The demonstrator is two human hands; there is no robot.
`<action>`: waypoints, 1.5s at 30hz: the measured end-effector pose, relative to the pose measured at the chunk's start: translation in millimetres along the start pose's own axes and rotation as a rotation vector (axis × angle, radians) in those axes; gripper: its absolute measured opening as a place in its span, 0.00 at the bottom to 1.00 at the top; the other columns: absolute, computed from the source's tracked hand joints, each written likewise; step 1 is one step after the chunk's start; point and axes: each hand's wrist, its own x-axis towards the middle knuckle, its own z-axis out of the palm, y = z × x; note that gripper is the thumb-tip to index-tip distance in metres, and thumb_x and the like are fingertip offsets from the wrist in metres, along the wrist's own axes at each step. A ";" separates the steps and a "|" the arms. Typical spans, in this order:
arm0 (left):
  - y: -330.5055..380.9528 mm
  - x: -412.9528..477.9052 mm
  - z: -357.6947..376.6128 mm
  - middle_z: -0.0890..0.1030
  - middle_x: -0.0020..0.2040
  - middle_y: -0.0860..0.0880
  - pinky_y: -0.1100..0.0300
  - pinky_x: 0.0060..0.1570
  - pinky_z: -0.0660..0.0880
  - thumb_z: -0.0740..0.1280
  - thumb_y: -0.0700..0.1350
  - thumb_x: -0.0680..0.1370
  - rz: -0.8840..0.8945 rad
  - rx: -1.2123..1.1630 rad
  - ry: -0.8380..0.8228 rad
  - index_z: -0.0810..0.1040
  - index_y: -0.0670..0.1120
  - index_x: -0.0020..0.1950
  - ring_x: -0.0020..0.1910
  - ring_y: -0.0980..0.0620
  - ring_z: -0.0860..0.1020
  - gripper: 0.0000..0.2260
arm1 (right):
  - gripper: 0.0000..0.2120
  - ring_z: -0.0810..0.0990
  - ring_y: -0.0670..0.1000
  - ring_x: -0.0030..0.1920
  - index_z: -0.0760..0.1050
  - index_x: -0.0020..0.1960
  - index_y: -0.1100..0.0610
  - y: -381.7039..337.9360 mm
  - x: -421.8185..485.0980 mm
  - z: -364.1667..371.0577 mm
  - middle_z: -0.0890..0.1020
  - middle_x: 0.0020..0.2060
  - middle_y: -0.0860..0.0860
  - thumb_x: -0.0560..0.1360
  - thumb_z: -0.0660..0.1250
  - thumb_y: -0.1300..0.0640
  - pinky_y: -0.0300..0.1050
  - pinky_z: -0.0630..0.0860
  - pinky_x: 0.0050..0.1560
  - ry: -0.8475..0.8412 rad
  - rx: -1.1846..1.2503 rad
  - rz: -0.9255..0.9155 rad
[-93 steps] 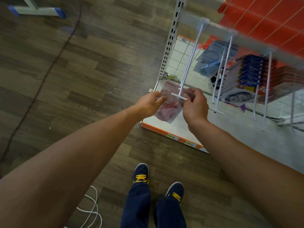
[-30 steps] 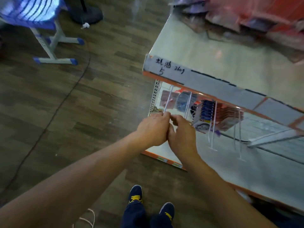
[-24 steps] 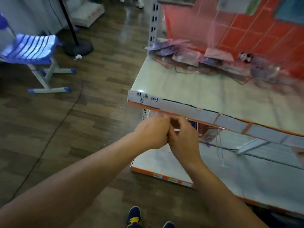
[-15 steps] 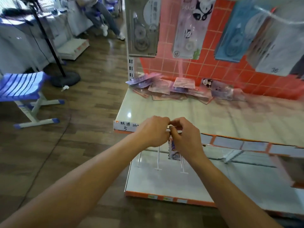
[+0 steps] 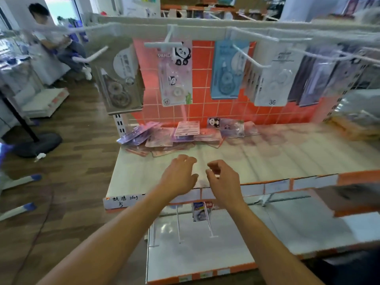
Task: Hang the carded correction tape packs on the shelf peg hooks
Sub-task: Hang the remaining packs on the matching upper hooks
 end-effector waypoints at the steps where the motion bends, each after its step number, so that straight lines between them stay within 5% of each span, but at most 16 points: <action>1: 1.5 9.4 -0.7 0.67 0.72 0.46 0.52 0.67 0.66 0.64 0.50 0.78 -0.016 -0.005 0.034 0.66 0.49 0.73 0.70 0.45 0.66 0.23 | 0.10 0.78 0.49 0.50 0.77 0.57 0.59 2.7 9.9 -2.7 0.82 0.51 0.53 0.77 0.66 0.60 0.39 0.73 0.53 0.011 0.002 0.003; 4: -0.4 36.8 -3.9 0.68 0.70 0.46 0.51 0.67 0.65 0.66 0.48 0.77 -0.076 -0.013 0.137 0.67 0.49 0.72 0.69 0.43 0.66 0.23 | 0.09 0.77 0.47 0.48 0.77 0.57 0.60 5.3 42.2 -4.5 0.82 0.50 0.52 0.77 0.66 0.59 0.34 0.69 0.50 0.016 0.041 0.048; 10: -14.7 79.0 -18.6 0.71 0.67 0.44 0.50 0.60 0.67 0.64 0.42 0.76 -0.220 -0.031 0.282 0.69 0.45 0.68 0.65 0.42 0.68 0.19 | 0.09 0.81 0.54 0.50 0.78 0.56 0.58 0.0 103.7 20.9 0.83 0.50 0.53 0.77 0.66 0.56 0.53 0.77 0.56 -0.004 0.284 0.210; 14: -19.6 92.1 -12.7 0.66 0.73 0.46 0.49 0.67 0.63 0.67 0.45 0.77 -0.166 -0.066 0.287 0.66 0.49 0.73 0.70 0.43 0.65 0.25 | 0.14 0.81 0.49 0.50 0.75 0.61 0.56 -3.3 128.9 34.1 0.82 0.51 0.49 0.75 0.66 0.61 0.44 0.78 0.52 0.001 0.411 0.135; 18: -22.1 100.1 -1.4 0.71 0.71 0.46 0.50 0.64 0.69 0.65 0.37 0.75 -0.135 -0.097 0.322 0.70 0.47 0.71 0.67 0.43 0.71 0.24 | 0.20 0.78 0.52 0.58 0.75 0.64 0.58 1.2 153.1 46.3 0.79 0.61 0.54 0.74 0.63 0.69 0.28 0.66 0.53 -0.095 0.191 0.028; 25: -31.5 88.8 8.6 0.81 0.57 0.43 0.60 0.47 0.71 0.68 0.34 0.73 -0.139 -0.159 0.472 0.80 0.43 0.59 0.54 0.42 0.78 0.15 | 0.14 0.79 0.49 0.54 0.79 0.59 0.59 10.1 147.1 46.5 0.82 0.57 0.54 0.75 0.66 0.66 0.31 0.68 0.54 -0.006 0.107 -0.011; 29: -32.9 71.6 13.2 0.82 0.55 0.45 0.66 0.51 0.66 0.70 0.33 0.70 -0.107 -0.186 0.534 0.81 0.43 0.56 0.53 0.45 0.78 0.16 | 0.08 0.77 0.45 0.44 0.82 0.50 0.57 15.5 120.8 38.8 0.82 0.48 0.52 0.73 0.69 0.66 0.27 0.72 0.47 0.107 0.155 -0.160; 31: -34.2 60.8 12.8 0.82 0.53 0.49 0.68 0.54 0.67 0.70 0.33 0.70 -0.093 -0.269 0.594 0.82 0.45 0.55 0.52 0.49 0.78 0.15 | 0.07 0.76 0.44 0.45 0.83 0.46 0.56 16.4 109.6 33.8 0.79 0.47 0.50 0.71 0.72 0.66 0.35 0.75 0.49 0.171 0.181 -0.244; 33: -34.9 51.4 6.1 0.81 0.53 0.54 0.64 0.54 0.73 0.71 0.35 0.72 -0.126 -0.383 0.621 0.81 0.47 0.57 0.51 0.54 0.78 0.15 | 0.08 0.75 0.41 0.48 0.83 0.44 0.53 9.9 103.4 26.4 0.78 0.48 0.46 0.70 0.73 0.65 0.28 0.70 0.51 0.192 0.230 -0.273; 37: -37.6 41.9 -10.3 0.79 0.56 0.59 0.65 0.55 0.74 0.72 0.37 0.73 -0.184 -0.641 0.485 0.75 0.53 0.61 0.53 0.59 0.78 0.20 | 0.06 0.81 0.46 0.47 0.82 0.44 0.55 -15.3 97.8 7.5 0.84 0.43 0.45 0.72 0.71 0.66 0.40 0.76 0.50 0.109 0.574 -0.165; 42: -38.3 15.3 -19.2 0.76 0.60 0.60 0.65 0.56 0.72 0.75 0.43 0.71 -0.167 -0.819 0.256 0.70 0.55 0.65 0.59 0.64 0.74 0.26 | 0.08 0.78 0.47 0.40 0.78 0.42 0.54 -46.7 82.8 -0.2 0.80 0.38 0.51 0.75 0.67 0.67 0.42 0.75 0.45 0.137 0.969 -0.008; 45: -44.5 -6.8 -23.5 0.82 0.53 0.57 0.61 0.51 0.77 0.76 0.44 0.70 -0.222 -0.876 0.164 0.76 0.53 0.58 0.54 0.56 0.79 0.19 | 0.07 0.73 0.55 0.43 0.75 0.42 0.56 -56.6 69.7 6.2 0.77 0.37 0.52 0.76 0.65 0.66 0.54 0.72 0.49 0.113 1.049 0.083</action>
